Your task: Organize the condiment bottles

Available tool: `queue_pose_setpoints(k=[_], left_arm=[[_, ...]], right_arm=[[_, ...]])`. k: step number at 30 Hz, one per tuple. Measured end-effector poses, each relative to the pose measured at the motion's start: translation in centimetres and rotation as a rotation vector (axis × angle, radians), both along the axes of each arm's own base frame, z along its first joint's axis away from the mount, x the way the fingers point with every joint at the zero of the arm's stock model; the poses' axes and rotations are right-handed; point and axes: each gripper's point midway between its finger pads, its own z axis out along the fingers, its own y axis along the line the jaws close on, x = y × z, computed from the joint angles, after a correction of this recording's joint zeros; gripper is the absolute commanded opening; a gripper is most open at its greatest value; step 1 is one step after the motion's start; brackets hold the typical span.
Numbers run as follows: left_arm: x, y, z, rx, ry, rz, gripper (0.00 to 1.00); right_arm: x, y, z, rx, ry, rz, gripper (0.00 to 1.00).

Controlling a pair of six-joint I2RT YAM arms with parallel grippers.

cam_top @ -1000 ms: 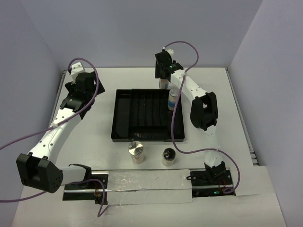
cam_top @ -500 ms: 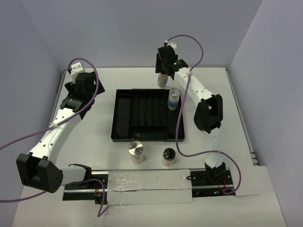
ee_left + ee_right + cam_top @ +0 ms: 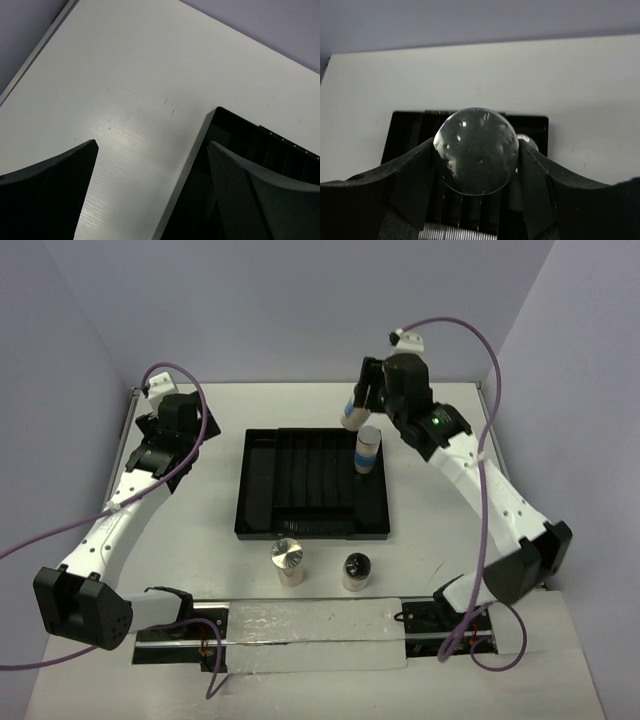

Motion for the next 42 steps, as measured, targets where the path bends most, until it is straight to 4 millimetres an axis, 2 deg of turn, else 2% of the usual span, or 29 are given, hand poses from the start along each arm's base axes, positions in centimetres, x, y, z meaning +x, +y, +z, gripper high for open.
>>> queue_pose_setpoints(k=[3, 5, 13, 16, 25, 37, 40, 42], left_arm=[[0.0, 0.3, 0.0, 0.001, 0.003, 0.006, 0.99], [-0.1, 0.4, -0.1, 0.003, 0.006, 0.011, 1.0], [-0.1, 0.8, -0.3, 0.01, 0.016, 0.019, 0.99], [-0.2, 0.8, -0.5, 0.012, 0.026, 0.02, 0.99], [-0.2, 0.8, -0.6, 0.009, 0.032, 0.02, 0.99], [-0.1, 0.3, -0.7, -0.006, 0.036, -0.003, 0.99], [-0.1, 0.3, -0.7, -0.006, 0.036, -0.003, 0.99], [-0.1, 0.3, -0.7, -0.007, 0.035, -0.003, 0.99]], right_arm=[[-3.2, -1.0, -2.3, -0.004, 0.042, 0.012, 0.26], [-4.6, -1.7, -3.7, -0.014, 0.074, 0.009, 0.26], [-7.5, -3.9, -7.0, -0.039, 0.133, -0.027, 0.26], [-7.7, -4.1, -8.5, -0.053, 0.158, -0.038, 0.26], [-7.9, -4.2, -15.2, -0.127, 0.291, -0.046, 0.27], [-7.0, -2.6, -16.9, -0.122, 0.293, -0.018, 0.29], [-6.9, -2.0, -18.3, -0.138, 0.311, -0.009, 0.32], [-7.1, -1.8, -19.5, -0.157, 0.334, -0.004, 0.37]])
